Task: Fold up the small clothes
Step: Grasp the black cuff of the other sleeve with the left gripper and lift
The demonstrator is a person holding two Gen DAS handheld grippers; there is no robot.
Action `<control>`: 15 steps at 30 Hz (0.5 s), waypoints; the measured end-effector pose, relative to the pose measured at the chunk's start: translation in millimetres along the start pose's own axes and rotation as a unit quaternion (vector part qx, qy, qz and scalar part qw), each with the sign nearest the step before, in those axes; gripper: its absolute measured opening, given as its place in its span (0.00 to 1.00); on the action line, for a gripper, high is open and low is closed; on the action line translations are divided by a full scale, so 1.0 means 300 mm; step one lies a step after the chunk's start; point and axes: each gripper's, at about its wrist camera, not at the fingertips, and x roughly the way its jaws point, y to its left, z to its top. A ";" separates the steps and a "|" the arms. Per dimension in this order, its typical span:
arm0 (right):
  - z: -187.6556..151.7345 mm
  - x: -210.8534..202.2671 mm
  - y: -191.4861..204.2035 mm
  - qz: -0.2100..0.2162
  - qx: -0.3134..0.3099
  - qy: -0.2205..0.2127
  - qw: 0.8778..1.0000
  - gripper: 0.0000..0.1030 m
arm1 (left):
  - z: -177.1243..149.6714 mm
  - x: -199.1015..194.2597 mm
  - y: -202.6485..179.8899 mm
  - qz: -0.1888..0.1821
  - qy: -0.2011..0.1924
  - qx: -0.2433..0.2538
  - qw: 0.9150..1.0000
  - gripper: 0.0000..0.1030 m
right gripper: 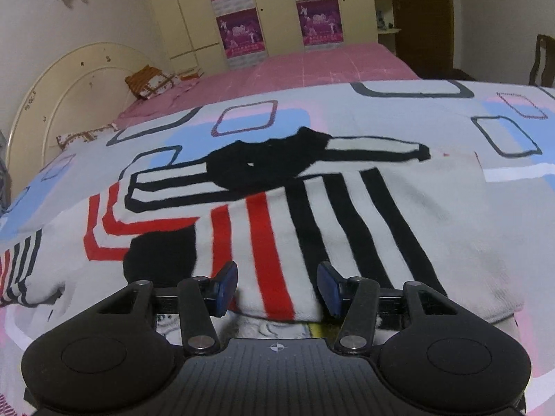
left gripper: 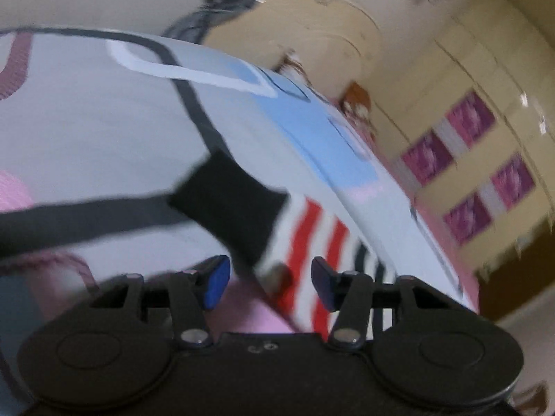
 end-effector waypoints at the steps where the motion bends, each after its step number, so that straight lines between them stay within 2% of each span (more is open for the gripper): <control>1: 0.003 0.000 0.004 -0.003 0.000 -0.001 1.000 0.50 | 0.016 0.014 0.014 -0.005 -0.003 -0.012 1.000 0.50; 6: 0.012 0.014 -0.015 -0.050 0.005 -0.004 0.999 0.50 | 0.047 0.055 0.016 -0.015 -0.017 -0.016 1.000 0.48; 7: 0.012 0.015 -0.027 -0.062 0.009 -0.005 0.998 0.50 | 0.047 0.057 0.015 -0.015 -0.019 -0.017 1.000 0.42; 8: 0.012 0.016 -0.038 -0.071 0.009 -0.005 0.997 0.50 | 0.049 0.061 0.018 -0.013 -0.020 -0.017 1.000 0.32; 9: 0.010 0.018 -0.046 -0.084 0.004 -0.005 0.996 0.39 | 0.053 0.073 0.023 -0.003 -0.013 -0.013 1.000 0.06; 10: 0.010 0.020 -0.052 -0.092 -0.001 -0.003 0.996 0.27 | 0.054 0.084 0.031 0.000 -0.006 -0.013 1.000 0.05; 15: 0.012 0.012 -0.087 -0.104 0.002 -0.006 0.995 0.27 | 0.042 0.076 0.017 -0.002 -0.021 0.009 1.000 0.05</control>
